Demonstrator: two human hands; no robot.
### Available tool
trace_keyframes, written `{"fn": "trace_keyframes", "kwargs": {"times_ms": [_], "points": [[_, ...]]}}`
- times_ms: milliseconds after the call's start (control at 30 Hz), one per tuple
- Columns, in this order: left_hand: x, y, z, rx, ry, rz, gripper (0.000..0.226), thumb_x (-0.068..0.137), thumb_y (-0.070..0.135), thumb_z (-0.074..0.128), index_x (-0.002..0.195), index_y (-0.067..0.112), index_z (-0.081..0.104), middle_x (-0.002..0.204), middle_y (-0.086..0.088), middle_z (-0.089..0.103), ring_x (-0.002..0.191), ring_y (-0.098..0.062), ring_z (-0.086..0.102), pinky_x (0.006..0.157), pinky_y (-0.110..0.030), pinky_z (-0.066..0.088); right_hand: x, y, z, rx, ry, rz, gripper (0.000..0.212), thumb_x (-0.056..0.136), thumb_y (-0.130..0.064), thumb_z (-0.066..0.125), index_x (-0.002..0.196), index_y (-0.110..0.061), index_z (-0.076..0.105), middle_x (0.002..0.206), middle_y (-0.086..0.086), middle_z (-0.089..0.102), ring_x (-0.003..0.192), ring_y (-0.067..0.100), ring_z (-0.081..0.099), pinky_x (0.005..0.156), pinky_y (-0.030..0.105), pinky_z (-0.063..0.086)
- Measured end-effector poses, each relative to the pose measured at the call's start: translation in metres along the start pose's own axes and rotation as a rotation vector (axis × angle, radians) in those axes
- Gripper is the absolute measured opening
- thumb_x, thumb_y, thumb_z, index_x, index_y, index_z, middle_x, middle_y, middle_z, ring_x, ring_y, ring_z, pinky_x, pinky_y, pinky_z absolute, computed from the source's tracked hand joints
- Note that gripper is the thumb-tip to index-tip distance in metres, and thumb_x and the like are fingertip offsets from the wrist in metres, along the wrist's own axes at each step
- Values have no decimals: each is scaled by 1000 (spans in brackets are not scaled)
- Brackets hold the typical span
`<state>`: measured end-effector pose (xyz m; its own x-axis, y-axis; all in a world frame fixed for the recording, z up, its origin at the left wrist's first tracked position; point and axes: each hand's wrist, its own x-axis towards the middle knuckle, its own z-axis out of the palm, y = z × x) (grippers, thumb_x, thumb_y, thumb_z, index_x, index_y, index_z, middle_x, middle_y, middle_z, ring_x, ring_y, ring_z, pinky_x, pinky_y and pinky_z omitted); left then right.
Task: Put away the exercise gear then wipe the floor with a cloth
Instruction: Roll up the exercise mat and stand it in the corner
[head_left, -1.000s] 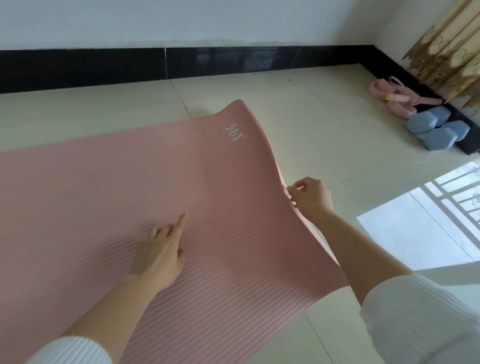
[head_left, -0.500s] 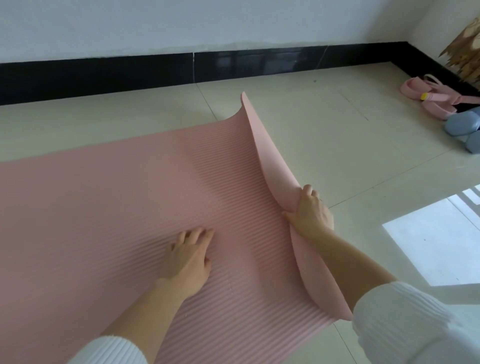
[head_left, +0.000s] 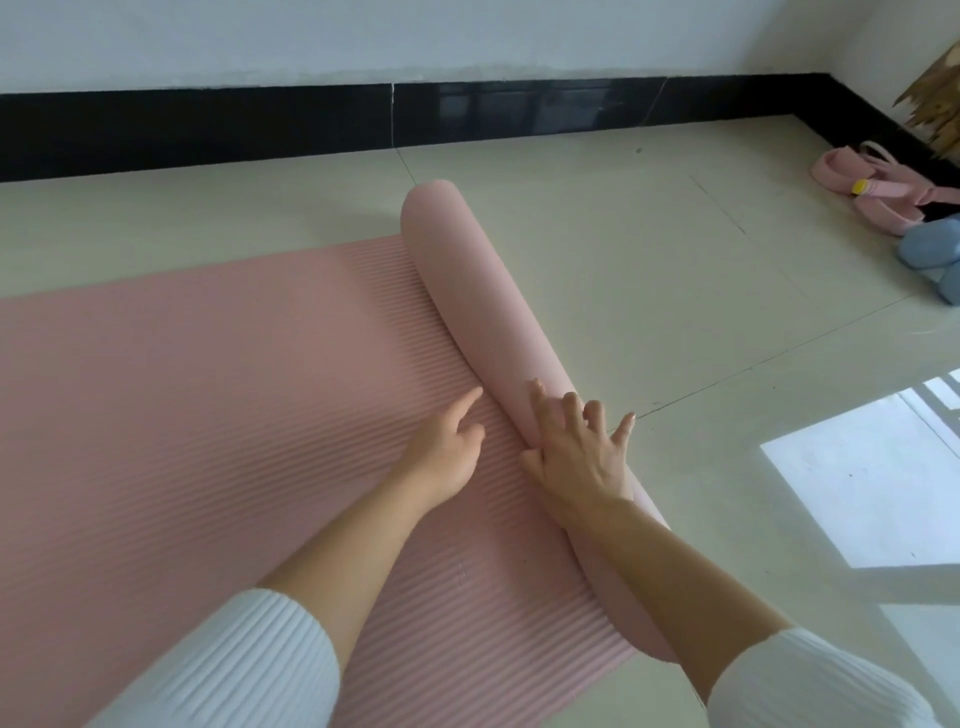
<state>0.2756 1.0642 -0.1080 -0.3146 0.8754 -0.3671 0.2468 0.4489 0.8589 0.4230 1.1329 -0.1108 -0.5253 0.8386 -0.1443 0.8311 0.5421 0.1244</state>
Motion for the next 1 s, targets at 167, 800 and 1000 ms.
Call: {"fn": "trace_keyframes", "kwargs": {"times_ms": [167,800,1000], "points": [[14,25,13,-577,-76,-231,38,95,34,44,133,31,49,138,12,49,127,-16,49,111,-39,35,-5,7,-22,503,114,-2,43,93,-27,41,135,-34,47,114,-8,57,108,18,44,88,34,40],[23,14,31,-923,-87,-244,43,95,21,48,134,37,41,114,6,68,104,-22,65,88,-42,52,23,30,-44,1050,-199,300,41,71,-31,82,107,-29,62,122,-6,49,103,9,44,68,23,36],[22,-2,6,-661,4,-350,36,84,18,49,117,30,56,88,-3,67,76,-23,59,63,-34,44,12,4,-40,992,-176,192,30,79,-40,73,106,-29,66,111,-11,53,101,6,50,67,10,34]]}}
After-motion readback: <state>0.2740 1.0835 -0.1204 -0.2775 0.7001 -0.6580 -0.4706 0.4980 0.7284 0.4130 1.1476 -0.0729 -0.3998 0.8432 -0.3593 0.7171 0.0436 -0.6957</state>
